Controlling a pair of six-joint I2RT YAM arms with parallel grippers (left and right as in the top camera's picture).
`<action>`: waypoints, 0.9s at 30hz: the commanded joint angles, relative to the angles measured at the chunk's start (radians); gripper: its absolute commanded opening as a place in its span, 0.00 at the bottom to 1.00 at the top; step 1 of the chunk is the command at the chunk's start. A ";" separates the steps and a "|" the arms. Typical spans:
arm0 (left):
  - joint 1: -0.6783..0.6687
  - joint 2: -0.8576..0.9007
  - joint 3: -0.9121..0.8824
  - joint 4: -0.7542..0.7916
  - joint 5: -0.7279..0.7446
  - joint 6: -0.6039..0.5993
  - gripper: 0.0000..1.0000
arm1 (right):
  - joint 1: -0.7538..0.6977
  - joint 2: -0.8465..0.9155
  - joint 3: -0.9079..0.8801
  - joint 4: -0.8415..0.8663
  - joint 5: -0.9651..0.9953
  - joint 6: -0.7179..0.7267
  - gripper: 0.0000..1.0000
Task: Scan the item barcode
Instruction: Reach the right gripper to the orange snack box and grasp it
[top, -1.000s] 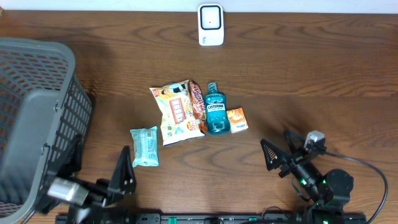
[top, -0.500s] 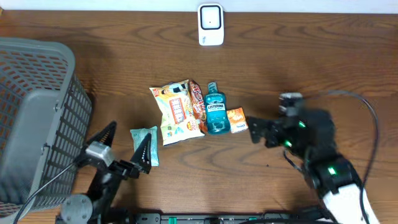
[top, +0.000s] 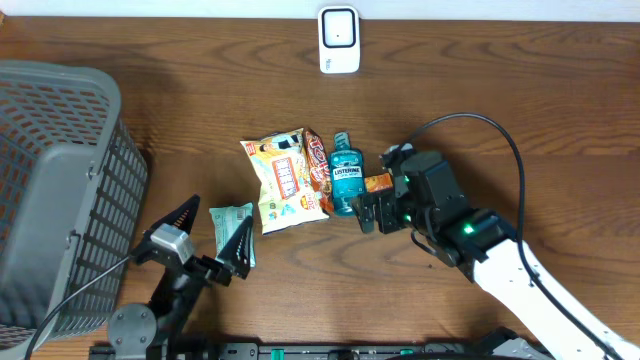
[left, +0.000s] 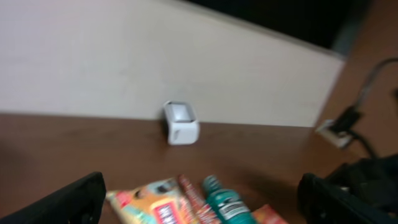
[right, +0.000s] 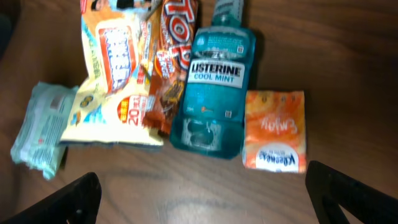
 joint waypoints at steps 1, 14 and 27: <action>-0.002 -0.002 -0.053 0.002 -0.134 -0.021 0.98 | 0.003 0.035 0.017 0.043 0.073 0.088 0.99; -0.002 -0.002 -0.120 -0.095 -0.158 -0.020 0.98 | -0.039 0.171 0.017 -0.004 0.212 0.299 0.60; -0.002 -0.001 -0.120 -0.178 -0.158 -0.021 0.98 | -0.146 0.240 0.014 -0.054 0.004 0.835 0.55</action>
